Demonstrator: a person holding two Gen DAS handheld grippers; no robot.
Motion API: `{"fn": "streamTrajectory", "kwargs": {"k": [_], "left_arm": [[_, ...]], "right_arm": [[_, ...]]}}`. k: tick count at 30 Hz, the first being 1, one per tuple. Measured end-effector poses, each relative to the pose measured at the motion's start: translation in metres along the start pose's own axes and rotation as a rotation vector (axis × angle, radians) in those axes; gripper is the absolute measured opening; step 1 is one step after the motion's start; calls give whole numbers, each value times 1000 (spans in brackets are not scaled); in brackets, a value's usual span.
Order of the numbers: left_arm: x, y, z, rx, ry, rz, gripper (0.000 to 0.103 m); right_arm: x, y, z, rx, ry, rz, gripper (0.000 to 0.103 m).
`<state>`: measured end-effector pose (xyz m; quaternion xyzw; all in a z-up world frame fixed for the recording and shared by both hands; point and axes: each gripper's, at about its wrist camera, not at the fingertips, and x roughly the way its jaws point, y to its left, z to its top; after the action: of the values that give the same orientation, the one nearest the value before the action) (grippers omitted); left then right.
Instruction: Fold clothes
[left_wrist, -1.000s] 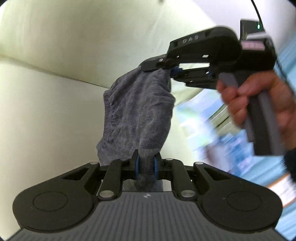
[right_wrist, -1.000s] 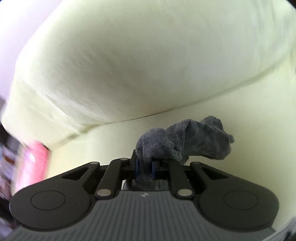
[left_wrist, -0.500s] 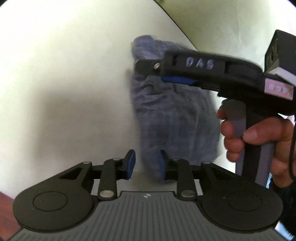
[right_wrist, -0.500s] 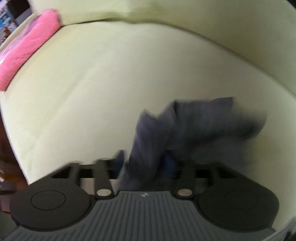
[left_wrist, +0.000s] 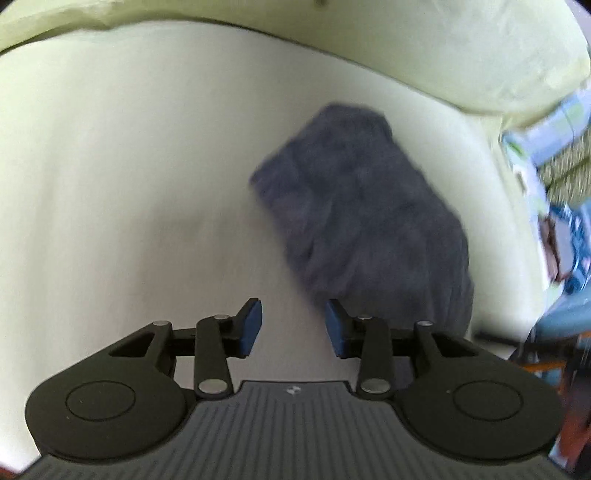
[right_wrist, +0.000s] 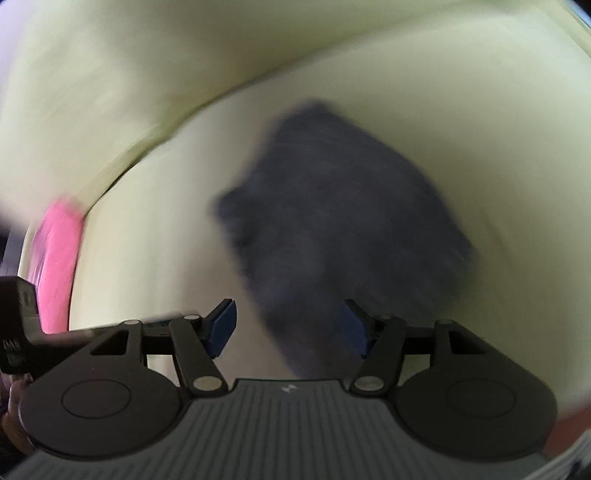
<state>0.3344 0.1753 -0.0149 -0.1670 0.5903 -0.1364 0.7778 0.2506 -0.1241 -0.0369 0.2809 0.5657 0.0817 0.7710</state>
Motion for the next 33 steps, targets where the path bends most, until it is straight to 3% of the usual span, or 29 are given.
{"fn": "streamTrajectory", "kwargs": {"k": [2, 6, 9, 12, 16, 18, 21, 27, 29, 30, 32, 33], "left_arm": [[11, 6, 20, -53, -7, -5, 44], [40, 23, 47, -156, 4, -41, 50], [58, 30, 49, -200, 27, -12, 52], [58, 35, 50, -204, 12, -43, 53], [61, 39, 64, -124, 18, -69, 47], [66, 40, 70, -47, 42, -70, 31], [68, 38, 71, 67, 56, -66, 18], [70, 27, 64, 254, 51, -50, 16], [77, 25, 65, 284, 53, -50, 16], [79, 24, 66, 292, 56, -50, 16], [82, 20, 67, 311, 65, -47, 16], [81, 19, 66, 324, 68, -44, 16]], "right_arm": [[6, -34, -18, 177, -10, 35, 60], [22, -52, -37, 299, -47, 84, 63], [31, -59, -49, 386, -107, 124, 66], [35, -61, -65, 524, -179, 137, 67], [36, -49, -83, 634, -307, 110, 75], [39, -49, -91, 666, -364, 88, 75], [56, -36, -113, 774, -432, 66, 76], [73, -17, -133, 911, -588, 77, 87], [78, -15, -134, 930, -617, 81, 77], [80, -15, -135, 924, -627, 76, 58], [83, -15, -134, 912, -646, 67, 34], [79, -18, -131, 893, -637, 70, 29]]}}
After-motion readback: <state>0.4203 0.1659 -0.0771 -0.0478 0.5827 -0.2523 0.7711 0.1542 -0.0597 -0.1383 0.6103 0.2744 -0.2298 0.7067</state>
